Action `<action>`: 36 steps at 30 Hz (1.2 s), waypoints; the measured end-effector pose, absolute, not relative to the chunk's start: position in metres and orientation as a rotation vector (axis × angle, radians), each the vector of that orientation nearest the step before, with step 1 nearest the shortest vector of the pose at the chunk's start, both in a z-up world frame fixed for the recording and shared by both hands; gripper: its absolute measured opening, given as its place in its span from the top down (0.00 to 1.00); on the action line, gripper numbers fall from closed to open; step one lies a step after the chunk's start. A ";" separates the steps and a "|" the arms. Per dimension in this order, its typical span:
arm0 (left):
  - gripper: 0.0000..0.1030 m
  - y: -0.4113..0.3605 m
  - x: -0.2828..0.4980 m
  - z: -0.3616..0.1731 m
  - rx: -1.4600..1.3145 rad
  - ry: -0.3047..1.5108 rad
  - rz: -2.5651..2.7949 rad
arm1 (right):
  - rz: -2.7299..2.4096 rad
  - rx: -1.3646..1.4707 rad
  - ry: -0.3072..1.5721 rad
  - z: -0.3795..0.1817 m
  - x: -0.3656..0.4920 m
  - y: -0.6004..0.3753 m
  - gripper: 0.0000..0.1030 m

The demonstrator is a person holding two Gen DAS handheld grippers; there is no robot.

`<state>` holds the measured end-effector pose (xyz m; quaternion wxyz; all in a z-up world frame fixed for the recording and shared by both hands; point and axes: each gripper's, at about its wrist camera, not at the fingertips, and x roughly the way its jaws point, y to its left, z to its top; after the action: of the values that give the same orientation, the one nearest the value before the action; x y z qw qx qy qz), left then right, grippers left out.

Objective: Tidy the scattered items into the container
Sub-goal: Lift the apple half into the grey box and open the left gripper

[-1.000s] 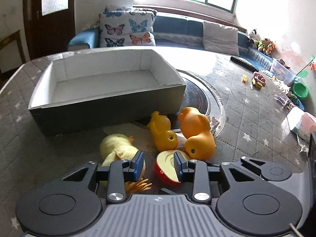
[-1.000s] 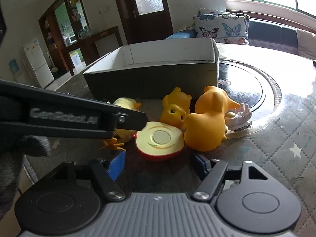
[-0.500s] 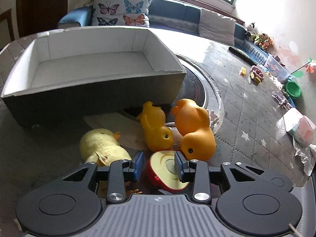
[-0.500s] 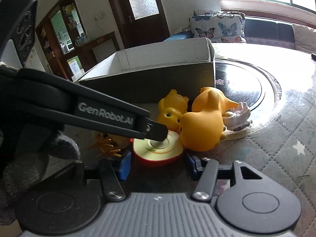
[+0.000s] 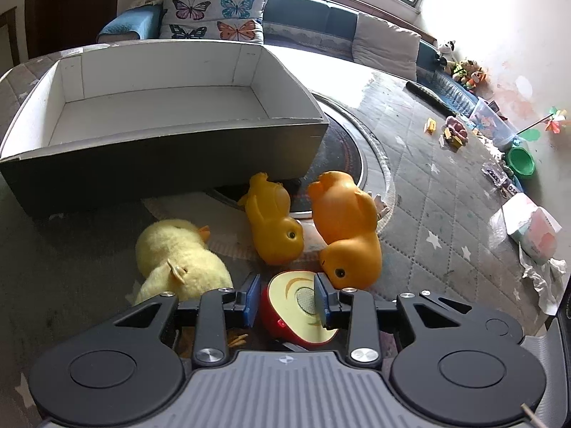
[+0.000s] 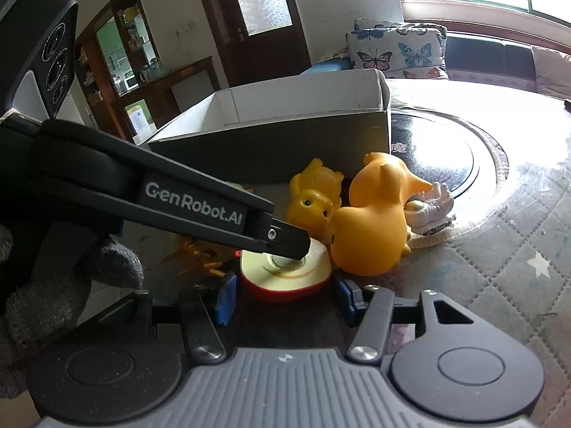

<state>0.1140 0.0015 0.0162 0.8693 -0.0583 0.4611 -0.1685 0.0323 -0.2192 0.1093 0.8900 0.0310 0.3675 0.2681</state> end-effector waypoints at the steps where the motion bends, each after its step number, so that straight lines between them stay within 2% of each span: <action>1: 0.67 0.001 0.112 0.017 -0.123 0.963 -0.355 | 0.560 0.065 0.764 0.110 0.030 -0.220 0.46; 13: 0.67 0.007 0.103 0.056 -0.161 0.841 -0.371 | 0.585 0.053 0.668 0.148 0.030 -0.225 0.46; 23: 0.68 0.023 0.155 0.084 -0.243 0.746 -0.333 | 0.605 -0.019 0.568 0.180 0.084 -0.209 0.46; 36: 0.68 0.037 0.255 0.056 -0.342 0.823 -0.310 | 0.582 -0.095 0.633 0.174 0.171 -0.188 0.46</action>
<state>0.2548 0.0370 0.0559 0.8907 -0.1645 0.3966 -0.1493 0.1710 -0.1877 0.1737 0.9079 -0.0459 0.3067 0.2822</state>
